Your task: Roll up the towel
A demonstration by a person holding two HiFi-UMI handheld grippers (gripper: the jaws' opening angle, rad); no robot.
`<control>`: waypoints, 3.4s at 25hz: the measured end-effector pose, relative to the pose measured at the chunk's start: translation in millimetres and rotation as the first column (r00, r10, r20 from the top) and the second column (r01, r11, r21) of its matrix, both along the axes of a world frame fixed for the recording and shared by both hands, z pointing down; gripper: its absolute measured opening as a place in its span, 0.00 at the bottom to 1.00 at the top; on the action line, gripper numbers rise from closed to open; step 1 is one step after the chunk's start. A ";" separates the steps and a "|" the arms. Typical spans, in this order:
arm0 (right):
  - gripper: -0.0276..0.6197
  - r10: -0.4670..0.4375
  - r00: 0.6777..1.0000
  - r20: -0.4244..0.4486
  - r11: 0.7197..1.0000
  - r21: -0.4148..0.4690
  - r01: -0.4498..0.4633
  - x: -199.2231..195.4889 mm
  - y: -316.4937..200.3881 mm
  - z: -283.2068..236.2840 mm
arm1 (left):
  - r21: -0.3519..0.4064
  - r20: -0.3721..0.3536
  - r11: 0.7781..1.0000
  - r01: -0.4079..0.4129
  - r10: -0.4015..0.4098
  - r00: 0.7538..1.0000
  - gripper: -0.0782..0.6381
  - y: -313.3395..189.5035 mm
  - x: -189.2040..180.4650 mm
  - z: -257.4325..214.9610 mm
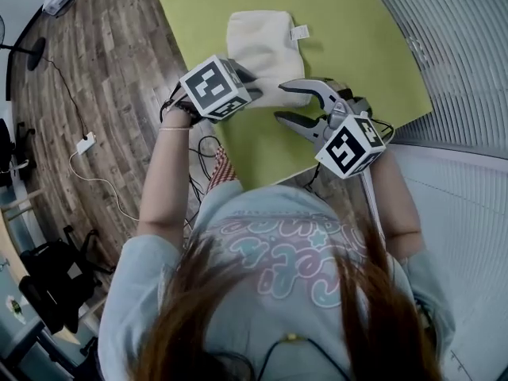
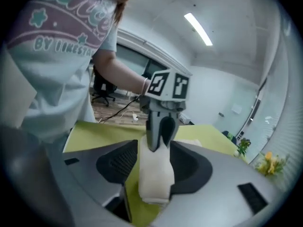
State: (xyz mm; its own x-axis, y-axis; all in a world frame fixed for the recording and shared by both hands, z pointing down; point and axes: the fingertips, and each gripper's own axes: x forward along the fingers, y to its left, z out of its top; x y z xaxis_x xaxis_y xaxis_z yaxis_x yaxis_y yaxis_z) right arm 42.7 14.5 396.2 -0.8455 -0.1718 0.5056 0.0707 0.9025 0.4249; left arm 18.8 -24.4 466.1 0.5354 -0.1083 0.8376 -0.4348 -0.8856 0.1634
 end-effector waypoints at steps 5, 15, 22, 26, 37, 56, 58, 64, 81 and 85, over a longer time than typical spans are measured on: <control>0.47 0.056 0.990 -0.133 0.998 -0.003 -0.057 -12.5 -8.4 47.9 | -0.010 0.006 1.000 -0.022 0.022 1.000 0.25 0.9 2.8 1.8; 0.41 0.073 0.980 -0.187 0.996 -0.032 -0.081 -8.8 -16.1 70.0 | 0.278 -0.250 0.946 0.169 -0.099 0.963 0.32 0.2 2.0 -42.1; 0.38 0.069 0.981 -0.179 0.995 -0.057 -0.081 -9.1 -22.1 69.6 | 0.473 -0.175 0.881 -0.024 0.120 0.977 0.42 36.8 29.4 -56.5; 0.38 0.051 0.979 -0.200 0.998 -0.034 -0.059 -10.1 -19.4 72.2 | 0.462 0.035 0.868 -0.180 0.186 0.982 0.42 43.0 21.0 -13.7; 0.46 0.078 0.971 -0.227 0.981 0.192 -0.033 7.0 -22.5 65.3 | 0.609 0.200 0.761 -0.221 0.122 0.972 0.33 14.8 12.4 -0.5; 0.27 0.126 0.979 -0.159 0.974 0.206 -0.092 12.4 -21.4 54.2 | 0.640 0.185 0.755 -0.145 0.032 0.982 0.24 27.6 13.9 -16.7; 0.27 0.102 0.981 -0.162 0.982 0.177 -0.073 18.7 -8.2 52.7 | 0.633 0.173 0.761 -0.142 0.041 0.984 0.24 40.6 19.8 -17.7; 0.27 0.021 0.985 -0.172 0.998 0.063 -0.010 24.3 36.6 58.3 | 0.566 0.105 0.818 -0.097 0.046 0.993 0.24 84.8 23.7 -13.8; 0.27 -0.143 0.952 -0.269 0.895 -0.446 0.008 19.2 15.7 61.2 | 0.522 0.163 0.834 -0.178 0.107 0.981 0.35 62.7 23.6 -20.8; 0.26 -0.175 0.951 -0.257 0.852 -0.523 0.015 16.4 10.9 59.6 | 0.510 0.159 0.843 -0.170 0.102 0.982 0.45 61.2 17.0 -39.1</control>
State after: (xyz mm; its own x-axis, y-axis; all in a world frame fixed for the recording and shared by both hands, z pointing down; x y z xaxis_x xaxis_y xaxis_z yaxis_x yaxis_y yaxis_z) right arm 59.2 25.4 455.8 -0.6494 0.2509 0.7179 0.2128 0.9662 -0.1452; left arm 35.8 36.8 427.0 0.4756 -0.4784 0.7382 -0.2898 -0.8775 -0.3821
